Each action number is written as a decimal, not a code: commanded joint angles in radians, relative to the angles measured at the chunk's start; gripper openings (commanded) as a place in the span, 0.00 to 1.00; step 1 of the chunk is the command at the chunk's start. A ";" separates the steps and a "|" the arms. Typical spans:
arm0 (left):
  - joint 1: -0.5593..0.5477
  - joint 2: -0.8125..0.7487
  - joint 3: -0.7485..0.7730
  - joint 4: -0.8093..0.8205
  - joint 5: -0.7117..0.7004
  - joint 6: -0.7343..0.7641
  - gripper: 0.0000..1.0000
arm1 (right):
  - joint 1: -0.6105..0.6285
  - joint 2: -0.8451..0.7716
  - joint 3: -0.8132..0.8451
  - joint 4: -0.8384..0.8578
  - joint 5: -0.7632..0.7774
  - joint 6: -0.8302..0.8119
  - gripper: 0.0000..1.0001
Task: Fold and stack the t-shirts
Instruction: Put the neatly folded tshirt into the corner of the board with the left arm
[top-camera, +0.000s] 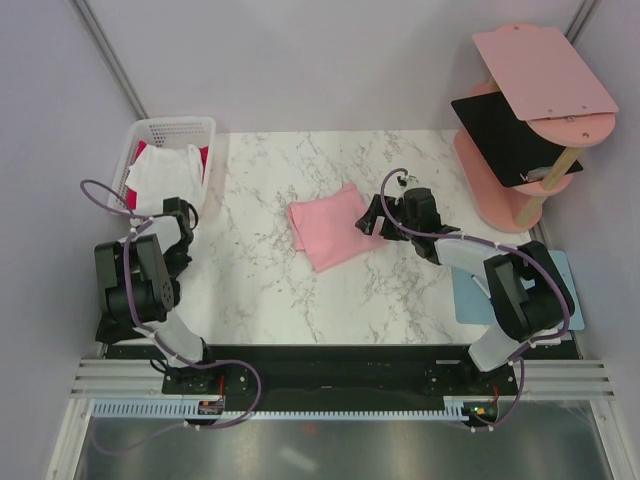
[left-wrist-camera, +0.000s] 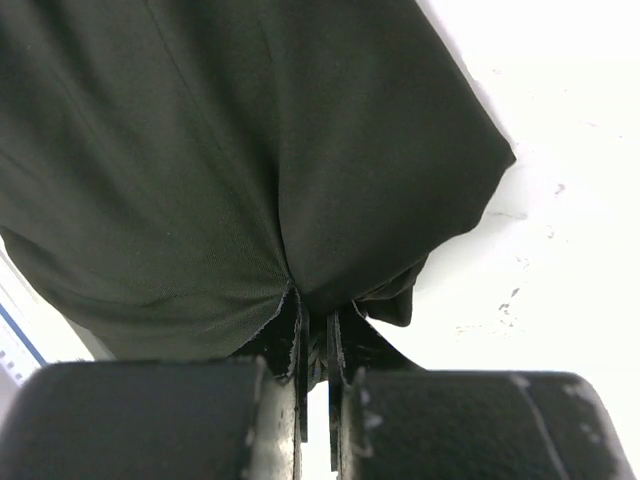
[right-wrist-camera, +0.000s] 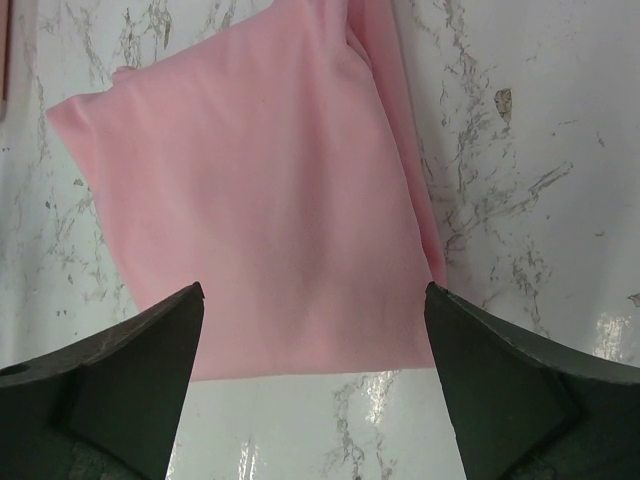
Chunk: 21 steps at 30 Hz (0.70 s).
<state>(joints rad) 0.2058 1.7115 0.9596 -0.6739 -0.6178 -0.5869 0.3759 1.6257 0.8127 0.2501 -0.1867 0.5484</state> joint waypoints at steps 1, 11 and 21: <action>-0.023 -0.012 -0.044 0.102 0.211 0.021 0.02 | 0.003 -0.016 0.040 0.002 0.001 -0.025 0.98; -0.267 -0.067 0.048 0.119 0.427 -0.002 0.02 | 0.004 -0.003 0.031 0.028 0.007 -0.008 0.98; -0.479 0.178 0.361 0.108 0.527 -0.077 0.02 | 0.003 -0.015 0.029 0.009 0.024 -0.024 0.98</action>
<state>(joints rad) -0.2424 1.8046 1.1954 -0.5945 -0.1734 -0.6025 0.3759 1.6257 0.8169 0.2462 -0.1791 0.5442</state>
